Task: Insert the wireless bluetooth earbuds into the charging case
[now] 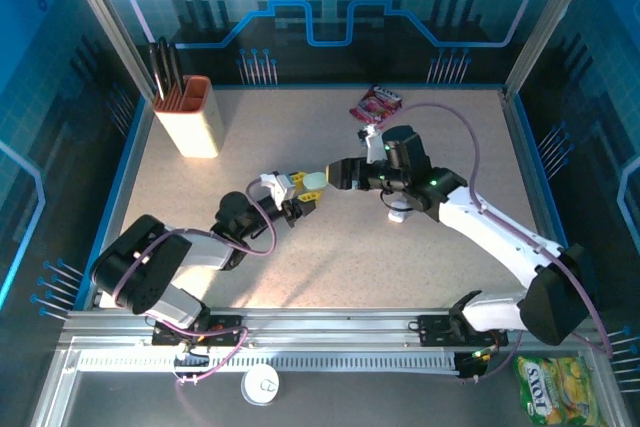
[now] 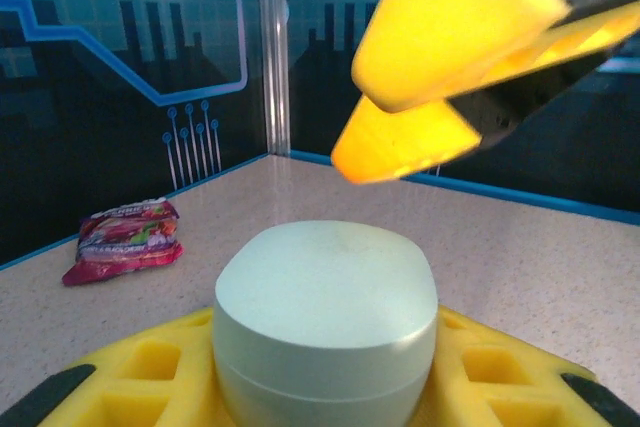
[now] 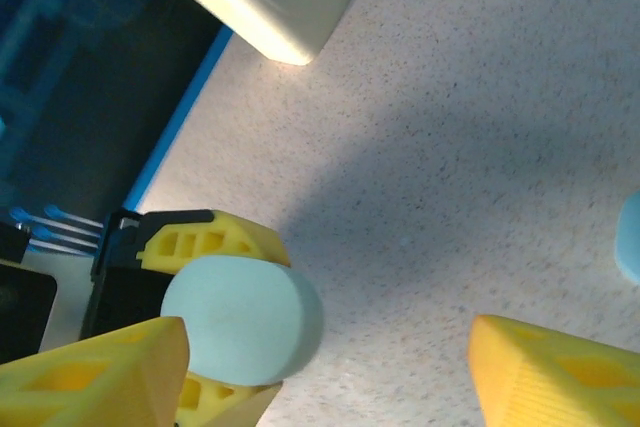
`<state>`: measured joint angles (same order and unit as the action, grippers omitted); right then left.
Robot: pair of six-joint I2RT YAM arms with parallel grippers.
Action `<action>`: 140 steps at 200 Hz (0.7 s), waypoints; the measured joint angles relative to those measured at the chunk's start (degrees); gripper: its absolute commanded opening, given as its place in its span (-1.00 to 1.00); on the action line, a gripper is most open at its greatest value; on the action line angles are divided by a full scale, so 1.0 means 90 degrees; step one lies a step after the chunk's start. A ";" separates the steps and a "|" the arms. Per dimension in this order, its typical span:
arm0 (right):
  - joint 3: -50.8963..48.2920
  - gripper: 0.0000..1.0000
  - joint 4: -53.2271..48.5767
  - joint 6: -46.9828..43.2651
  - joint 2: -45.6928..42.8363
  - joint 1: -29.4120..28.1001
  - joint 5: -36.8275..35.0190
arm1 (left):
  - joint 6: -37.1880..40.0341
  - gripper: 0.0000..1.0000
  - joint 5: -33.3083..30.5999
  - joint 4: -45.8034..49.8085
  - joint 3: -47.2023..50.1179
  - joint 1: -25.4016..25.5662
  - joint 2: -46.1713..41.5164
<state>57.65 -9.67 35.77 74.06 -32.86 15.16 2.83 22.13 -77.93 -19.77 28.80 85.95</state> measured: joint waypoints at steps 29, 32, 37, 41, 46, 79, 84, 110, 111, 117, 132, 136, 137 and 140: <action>-0.0658 0.56 0.0886 0.0899 -0.0131 0.0158 0.0787 | -0.0158 -0.23 0.0126 0.0000 -0.0019 0.0000 -0.0209; -0.0716 0.55 0.0993 0.0981 -0.0129 0.0158 0.0865 | -0.0163 -0.23 0.0143 0.0002 -0.0029 -0.0002 -0.0221; -0.0823 0.54 0.1185 0.1178 -0.0126 0.0158 0.1003 | -0.0175 -0.23 0.0163 -0.0002 -0.0049 0.0000 -0.0238; -0.0896 0.52 0.1321 0.1324 -0.0119 0.0158 0.1107 | -0.0187 -0.24 0.0185 -0.0005 -0.0068 0.0000 -0.0253; -0.0981 0.50 0.1511 0.1501 -0.0104 0.0155 0.1231 | -0.0211 -0.23 0.0204 -0.0002 -0.0087 -0.0002 -0.0262; -0.1205 0.41 0.2662 0.2419 0.0175 0.0080 0.1761 | -0.0328 -0.24 0.0299 -0.0046 -0.0177 -0.0002 -0.0272; -0.1205 0.39 0.2783 0.2494 0.0211 0.0063 0.1804 | -0.0330 -0.24 0.0316 -0.0046 -0.0177 0.0000 -0.0272; -0.1239 0.21 0.3351 0.2854 0.0340 -0.0010 0.1984 | -0.0359 -0.25 0.0367 -0.0044 -0.0177 0.0000 -0.0299; -0.1241 0.20 0.3366 0.2875 0.0342 -0.0007 0.1989 | -0.0364 -0.24 0.0367 -0.0044 -0.0177 0.0000 -0.0304; -0.1246 0.11 0.3446 0.2939 0.0367 -0.0010 0.2013 | -0.0376 -0.25 0.0369 -0.0044 -0.0177 0.0000 -0.0328; -0.1256 -0.13 0.3589 0.3065 0.0423 -0.0010 0.2045 | -0.0379 -0.25 0.0379 -0.0046 -0.0177 0.0000 -0.0401; -0.1258 -0.19 0.3645 0.3058 0.0432 -0.0010 0.2059 | -0.0376 -0.24 0.0379 -0.0041 -0.0172 0.0000 -0.0418; -0.1263 -0.21 0.3665 0.3104 0.0440 -0.0010 0.2067 | -0.0376 -0.24 0.0379 -0.0034 -0.0170 -0.0002 -0.0420; -0.1263 -0.24 0.3704 0.3113 0.0442 -0.0010 0.2084 | -0.0379 -0.24 0.0372 -0.0024 -0.0168 -0.0002 -0.0425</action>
<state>46.28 23.66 63.79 78.04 -32.95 33.91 -0.58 25.47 -78.15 -21.28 28.77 82.13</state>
